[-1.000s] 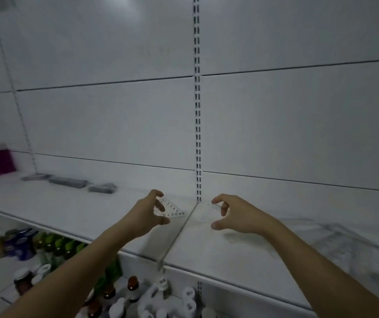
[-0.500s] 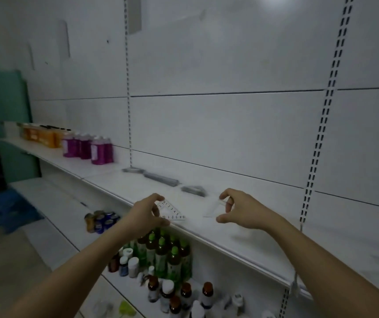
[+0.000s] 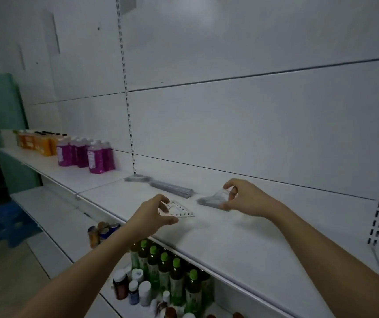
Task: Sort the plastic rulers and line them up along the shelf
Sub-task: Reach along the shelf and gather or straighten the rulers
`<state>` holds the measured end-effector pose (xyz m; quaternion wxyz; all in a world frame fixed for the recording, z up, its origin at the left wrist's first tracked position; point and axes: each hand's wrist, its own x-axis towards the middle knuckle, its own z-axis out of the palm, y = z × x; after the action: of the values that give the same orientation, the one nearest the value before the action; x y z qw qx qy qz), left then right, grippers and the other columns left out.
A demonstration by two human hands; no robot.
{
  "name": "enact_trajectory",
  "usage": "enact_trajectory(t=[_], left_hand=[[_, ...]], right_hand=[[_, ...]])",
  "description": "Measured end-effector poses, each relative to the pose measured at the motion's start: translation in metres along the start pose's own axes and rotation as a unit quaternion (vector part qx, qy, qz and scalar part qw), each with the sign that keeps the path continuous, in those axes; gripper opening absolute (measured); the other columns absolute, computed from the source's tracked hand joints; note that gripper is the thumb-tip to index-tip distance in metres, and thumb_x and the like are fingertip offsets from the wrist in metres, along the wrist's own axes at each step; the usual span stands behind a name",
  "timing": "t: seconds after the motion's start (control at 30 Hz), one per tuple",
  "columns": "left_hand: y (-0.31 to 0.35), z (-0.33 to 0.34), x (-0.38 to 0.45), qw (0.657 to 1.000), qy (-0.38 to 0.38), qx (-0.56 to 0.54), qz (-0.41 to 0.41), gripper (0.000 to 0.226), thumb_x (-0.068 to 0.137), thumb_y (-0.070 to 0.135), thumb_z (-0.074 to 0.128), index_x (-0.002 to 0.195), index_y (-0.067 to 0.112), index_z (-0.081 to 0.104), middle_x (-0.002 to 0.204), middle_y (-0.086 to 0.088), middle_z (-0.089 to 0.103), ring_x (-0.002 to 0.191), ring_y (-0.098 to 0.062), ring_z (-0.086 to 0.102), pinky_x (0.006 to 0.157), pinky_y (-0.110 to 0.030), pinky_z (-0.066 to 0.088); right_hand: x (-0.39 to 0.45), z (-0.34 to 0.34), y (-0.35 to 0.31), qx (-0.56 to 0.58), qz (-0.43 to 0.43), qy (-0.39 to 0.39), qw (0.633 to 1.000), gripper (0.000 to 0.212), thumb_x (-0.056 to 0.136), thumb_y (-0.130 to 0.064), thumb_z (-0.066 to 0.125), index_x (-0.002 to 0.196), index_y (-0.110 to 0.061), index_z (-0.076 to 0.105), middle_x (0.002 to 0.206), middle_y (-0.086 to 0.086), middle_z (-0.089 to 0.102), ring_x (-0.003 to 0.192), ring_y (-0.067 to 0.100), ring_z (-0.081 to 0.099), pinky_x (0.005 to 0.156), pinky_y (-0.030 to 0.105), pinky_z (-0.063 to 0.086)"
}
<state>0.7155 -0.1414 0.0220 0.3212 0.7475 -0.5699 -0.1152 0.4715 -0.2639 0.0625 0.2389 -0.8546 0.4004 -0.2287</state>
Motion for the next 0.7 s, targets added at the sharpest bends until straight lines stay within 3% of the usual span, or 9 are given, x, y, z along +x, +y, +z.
enact_trajectory(t=[0.1, 0.3, 0.4, 0.7], left_hand=[[-0.005, -0.003, 0.04, 0.999, -0.003, 0.031, 0.017, 0.063, 0.077, 0.04, 0.076, 0.131, 0.017, 0.051, 0.112, 0.007, 0.059, 0.095, -0.013, 0.058, 0.08, -0.022, 0.043], [0.0, 0.025, 0.105, 0.997, -0.029, 0.044, 0.057, 0.064, 0.076, 0.041, 0.077, 0.13, 0.014, 0.054, 0.115, 0.003, 0.06, 0.094, -0.012, 0.057, 0.081, -0.02, 0.042], [0.006, 0.042, 0.134, 0.993, -0.057, 0.069, 0.078, 0.065, 0.076, 0.044, 0.076, 0.13, 0.015, 0.054, 0.123, -0.001, 0.058, 0.103, -0.014, 0.056, 0.084, -0.02, 0.04], [0.017, 0.087, 0.202, 0.972, -0.15, 0.109, 0.142, 0.065, 0.075, 0.049, 0.074, 0.13, 0.017, 0.057, 0.126, -0.003, 0.056, 0.111, -0.02, 0.055, 0.093, -0.027, 0.044]], right_hand=[[0.029, -0.001, 0.012, 0.012, 0.006, 0.024, 1.0, 0.055, 0.073, -0.037, 0.08, 0.12, -0.023, 0.054, 0.095, -0.005, 0.064, 0.075, 0.007, 0.057, 0.057, 0.02, 0.038], [0.058, -0.004, 0.04, 0.031, 0.047, 0.047, 0.997, 0.056, 0.078, -0.039, 0.076, 0.125, -0.021, 0.053, 0.098, -0.005, 0.063, 0.073, 0.008, 0.059, 0.064, 0.022, 0.043], [0.066, -0.004, 0.048, 0.033, 0.075, 0.047, 0.996, 0.056, 0.079, -0.041, 0.076, 0.127, -0.022, 0.053, 0.099, -0.004, 0.064, 0.069, 0.011, 0.062, 0.066, 0.023, 0.046], [0.071, -0.003, 0.041, 0.025, 0.158, 0.081, 0.984, 0.049, 0.082, -0.041, 0.074, 0.121, -0.022, 0.051, 0.102, -0.008, 0.064, 0.07, 0.011, 0.064, 0.057, 0.017, 0.043]])
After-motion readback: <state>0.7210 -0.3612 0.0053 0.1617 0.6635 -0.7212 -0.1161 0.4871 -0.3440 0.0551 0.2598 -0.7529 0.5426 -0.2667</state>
